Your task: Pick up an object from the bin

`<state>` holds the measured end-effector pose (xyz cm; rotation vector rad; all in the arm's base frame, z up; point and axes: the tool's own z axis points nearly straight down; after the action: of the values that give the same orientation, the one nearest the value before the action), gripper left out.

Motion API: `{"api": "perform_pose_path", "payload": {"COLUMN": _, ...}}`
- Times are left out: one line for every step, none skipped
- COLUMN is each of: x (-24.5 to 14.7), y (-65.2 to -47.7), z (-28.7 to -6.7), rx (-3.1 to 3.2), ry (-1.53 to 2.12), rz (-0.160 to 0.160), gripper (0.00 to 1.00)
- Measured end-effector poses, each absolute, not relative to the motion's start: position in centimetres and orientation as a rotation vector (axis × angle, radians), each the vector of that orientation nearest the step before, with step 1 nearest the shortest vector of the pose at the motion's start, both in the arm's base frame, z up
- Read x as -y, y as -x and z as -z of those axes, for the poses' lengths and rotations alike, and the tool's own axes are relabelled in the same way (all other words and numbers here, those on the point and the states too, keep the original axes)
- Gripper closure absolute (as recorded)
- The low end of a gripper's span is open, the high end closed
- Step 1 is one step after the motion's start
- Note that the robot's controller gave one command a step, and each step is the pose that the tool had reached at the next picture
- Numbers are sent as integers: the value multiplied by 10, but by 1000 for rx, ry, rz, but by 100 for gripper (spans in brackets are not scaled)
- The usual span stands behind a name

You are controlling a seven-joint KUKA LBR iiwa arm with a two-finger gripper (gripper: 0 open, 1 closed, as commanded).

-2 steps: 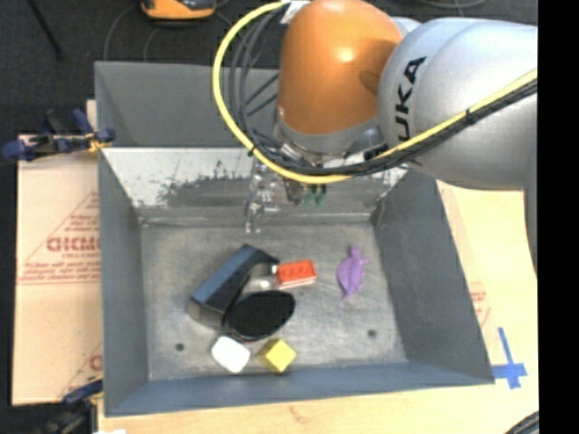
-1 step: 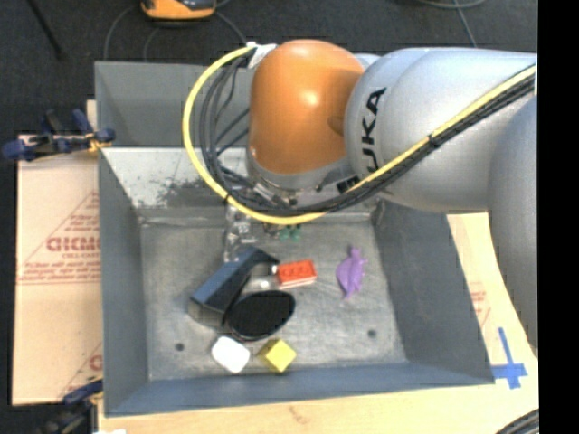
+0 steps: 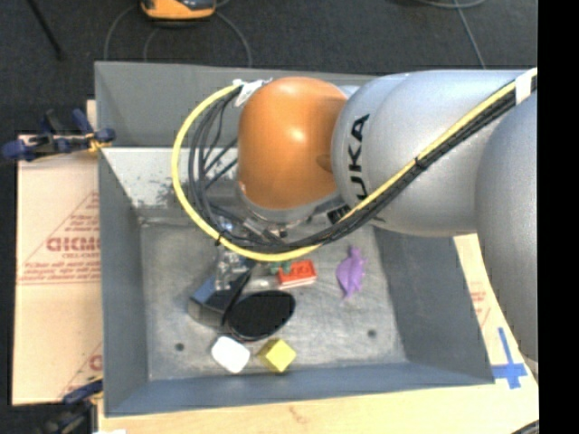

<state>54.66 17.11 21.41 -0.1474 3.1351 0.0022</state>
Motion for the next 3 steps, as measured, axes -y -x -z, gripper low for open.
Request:
{"api": "perform_pose_path", "payload": {"x": -171, "y": -547, "z": -214, "rx": -3135, "ry": 146, "rz": -2, "gripper": 100}}
{"api": "perform_pose_path", "payload": {"x": -160, "y": -555, "z": -185, "rx": -3098, "ry": 441, "rz": -3, "gripper": 100}}
{"api": "perform_pose_path", "payload": {"x": -154, "y": -529, "z": -158, "rx": -3052, "ry": 756, "rz": 2, "gripper": 100}}
